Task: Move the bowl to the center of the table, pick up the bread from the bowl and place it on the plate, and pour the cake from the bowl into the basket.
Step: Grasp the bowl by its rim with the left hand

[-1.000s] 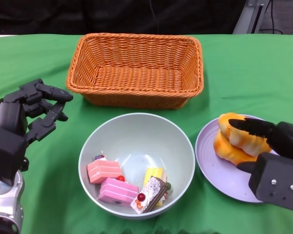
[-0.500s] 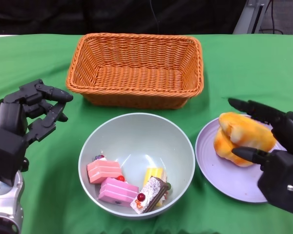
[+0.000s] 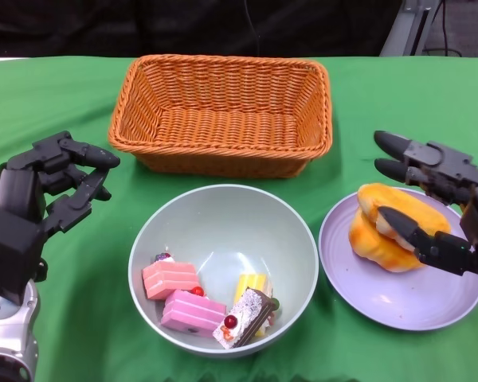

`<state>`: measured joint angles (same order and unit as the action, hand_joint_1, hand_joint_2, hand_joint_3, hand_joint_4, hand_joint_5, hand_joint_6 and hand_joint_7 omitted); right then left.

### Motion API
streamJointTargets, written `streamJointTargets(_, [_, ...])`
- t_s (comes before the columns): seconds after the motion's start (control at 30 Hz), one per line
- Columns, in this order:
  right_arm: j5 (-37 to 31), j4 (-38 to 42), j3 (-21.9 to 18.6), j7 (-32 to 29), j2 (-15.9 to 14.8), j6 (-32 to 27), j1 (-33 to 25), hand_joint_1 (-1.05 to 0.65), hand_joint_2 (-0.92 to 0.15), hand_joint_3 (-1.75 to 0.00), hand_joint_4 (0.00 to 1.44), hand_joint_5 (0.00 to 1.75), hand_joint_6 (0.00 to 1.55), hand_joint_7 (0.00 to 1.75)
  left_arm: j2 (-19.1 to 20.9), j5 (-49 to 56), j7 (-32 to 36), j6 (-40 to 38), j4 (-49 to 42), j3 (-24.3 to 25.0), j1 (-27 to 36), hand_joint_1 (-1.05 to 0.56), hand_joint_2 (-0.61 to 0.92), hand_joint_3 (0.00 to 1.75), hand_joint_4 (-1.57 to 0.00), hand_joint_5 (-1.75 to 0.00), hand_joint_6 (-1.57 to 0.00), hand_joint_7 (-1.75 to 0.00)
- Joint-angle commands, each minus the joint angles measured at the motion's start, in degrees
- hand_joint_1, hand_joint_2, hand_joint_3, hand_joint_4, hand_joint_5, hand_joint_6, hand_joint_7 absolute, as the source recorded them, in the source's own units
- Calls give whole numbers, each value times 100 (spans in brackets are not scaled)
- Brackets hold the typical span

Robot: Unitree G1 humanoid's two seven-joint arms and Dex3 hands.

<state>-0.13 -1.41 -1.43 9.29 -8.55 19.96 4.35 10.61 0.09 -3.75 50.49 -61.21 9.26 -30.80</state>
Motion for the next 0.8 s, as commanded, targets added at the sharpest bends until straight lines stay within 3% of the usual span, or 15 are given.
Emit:
streamJointTargets(0.03, [385,603,-164,42,155,636,240,-23,-44,-99,59,106,75,44,123,19,-2,97,24,-4,-5,-13,90,38,-85,-131,-92,-86])
streamJointTargets(0.13, [534,1092,-217,63,279,1154,372,-13,-40,-114,69,127,68,86,124,13,-38,148,44,-19,22,-13,91,38,-85,-131,-92,-86])
streamJointTargets(0.27, [577,1573,-266,74,389,1733,523,-7,-44,-112,76,142,76,106,116,20,-53,147,96,-47,61,-15,90,38,-85,-131,-91,-85])
streamJointTargets(0.43, [650,1738,-237,53,523,1925,562,-8,-49,-104,76,152,77,116,102,-90,-223,221,161,-40,103,-16,90,37,-86,-129,-92,-85])
streamJointTargets(0.6, [689,1574,-182,-15,740,1771,458,-1,-51,-110,72,164,70,129,84,-684,-1117,398,620,13,299,-29,92,12,-83,-83,-97,-34])
streamJointTargets(0.67, [687,1562,-186,-5,777,1771,454,0,-51,-111,72,165,69,130,125,-891,-1486,539,871,-12,427,-36,92,8,-79,-66,-93,-16])
streamJointTargets(0.8, [737,1608,-204,0,844,1784,478,-1,-51,-111,70,167,67,133,303,-1408,-2404,815,1446,-86,714,-43,92,10,-74,-34,-84,-2])
